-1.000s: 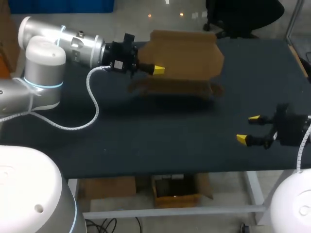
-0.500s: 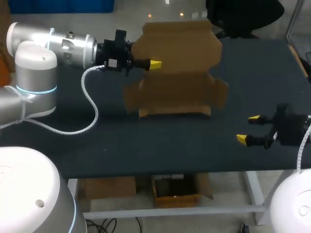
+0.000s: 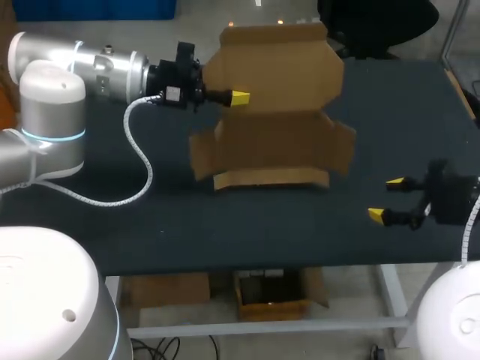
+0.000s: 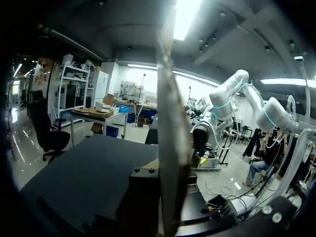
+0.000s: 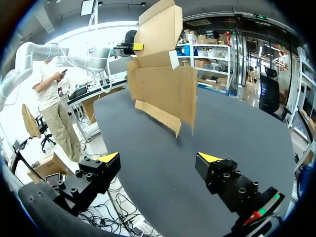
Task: Assemble the packaging by folding the flat box into shape, placing the metal phone stand inside, and closing the box properly
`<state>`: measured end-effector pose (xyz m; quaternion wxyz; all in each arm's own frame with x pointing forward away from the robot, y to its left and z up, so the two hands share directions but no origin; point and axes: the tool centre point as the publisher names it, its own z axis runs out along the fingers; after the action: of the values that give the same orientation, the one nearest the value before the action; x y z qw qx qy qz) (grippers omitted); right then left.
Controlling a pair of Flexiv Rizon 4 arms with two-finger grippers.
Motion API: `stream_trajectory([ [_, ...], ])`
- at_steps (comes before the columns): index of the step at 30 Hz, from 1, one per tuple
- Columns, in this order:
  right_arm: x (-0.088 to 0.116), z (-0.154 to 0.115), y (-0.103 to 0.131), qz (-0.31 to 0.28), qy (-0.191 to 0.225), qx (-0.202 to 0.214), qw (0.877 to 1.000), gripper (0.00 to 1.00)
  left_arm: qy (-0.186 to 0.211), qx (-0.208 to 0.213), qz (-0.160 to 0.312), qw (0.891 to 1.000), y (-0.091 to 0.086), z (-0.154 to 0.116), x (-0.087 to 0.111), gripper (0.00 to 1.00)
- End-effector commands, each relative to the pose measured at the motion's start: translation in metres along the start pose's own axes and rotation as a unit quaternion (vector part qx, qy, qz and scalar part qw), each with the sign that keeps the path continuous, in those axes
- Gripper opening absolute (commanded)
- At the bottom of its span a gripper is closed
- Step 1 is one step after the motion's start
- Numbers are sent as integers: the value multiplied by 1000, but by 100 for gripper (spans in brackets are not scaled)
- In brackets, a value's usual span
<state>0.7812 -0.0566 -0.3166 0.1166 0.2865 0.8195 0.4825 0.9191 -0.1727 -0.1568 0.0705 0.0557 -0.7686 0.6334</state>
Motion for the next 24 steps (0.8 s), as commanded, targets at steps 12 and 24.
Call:
stream_trajectory([
  [12, 6, -14, 3, -11, -3, -6, 1000, 100, 57, -9, -43, 997, 5, 4, -23, 0],
  [24, 11, -17, 7, -20, -1, -5, 1000, 81, 75, 2, -75, 994, 8, 4, -33, 0],
])
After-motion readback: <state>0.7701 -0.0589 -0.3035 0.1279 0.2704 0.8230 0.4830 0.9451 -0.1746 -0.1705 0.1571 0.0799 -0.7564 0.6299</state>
